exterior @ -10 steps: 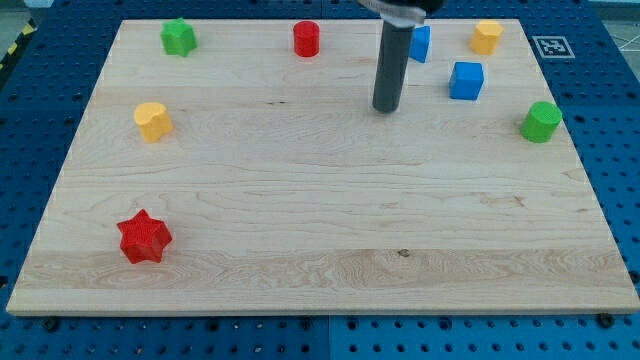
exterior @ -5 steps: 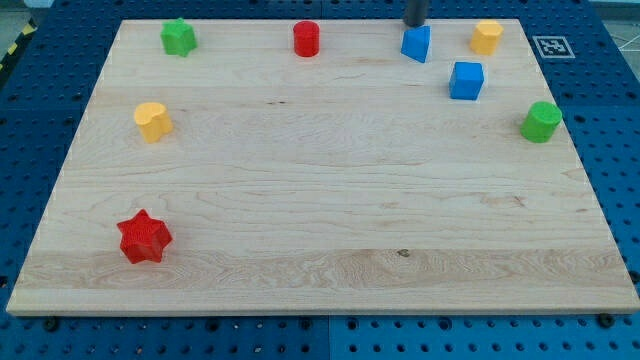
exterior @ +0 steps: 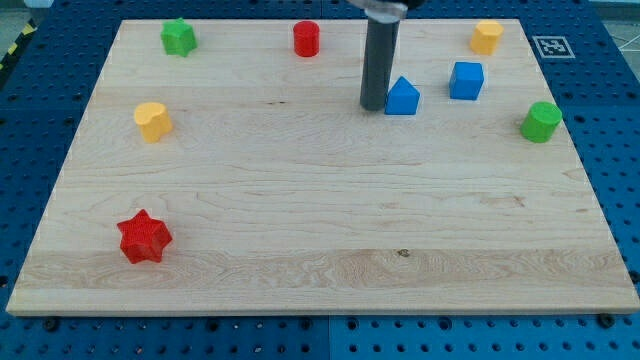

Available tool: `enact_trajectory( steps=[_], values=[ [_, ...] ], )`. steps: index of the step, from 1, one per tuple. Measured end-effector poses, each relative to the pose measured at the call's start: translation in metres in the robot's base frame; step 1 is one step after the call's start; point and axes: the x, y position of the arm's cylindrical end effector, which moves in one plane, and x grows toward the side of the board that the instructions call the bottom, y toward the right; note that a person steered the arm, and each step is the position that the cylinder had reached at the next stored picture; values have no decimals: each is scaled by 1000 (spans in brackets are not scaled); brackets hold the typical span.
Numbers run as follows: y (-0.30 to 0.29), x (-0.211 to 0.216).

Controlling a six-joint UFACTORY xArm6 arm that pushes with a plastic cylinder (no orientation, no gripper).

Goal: Move the blue triangle towards the bottom center

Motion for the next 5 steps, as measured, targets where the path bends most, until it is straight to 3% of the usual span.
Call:
enact_trajectory(
  steps=[1,3,4,5],
  values=[
    [-2,5],
    [-15,-76],
    [25,-75],
    [43,-41]
  ],
)
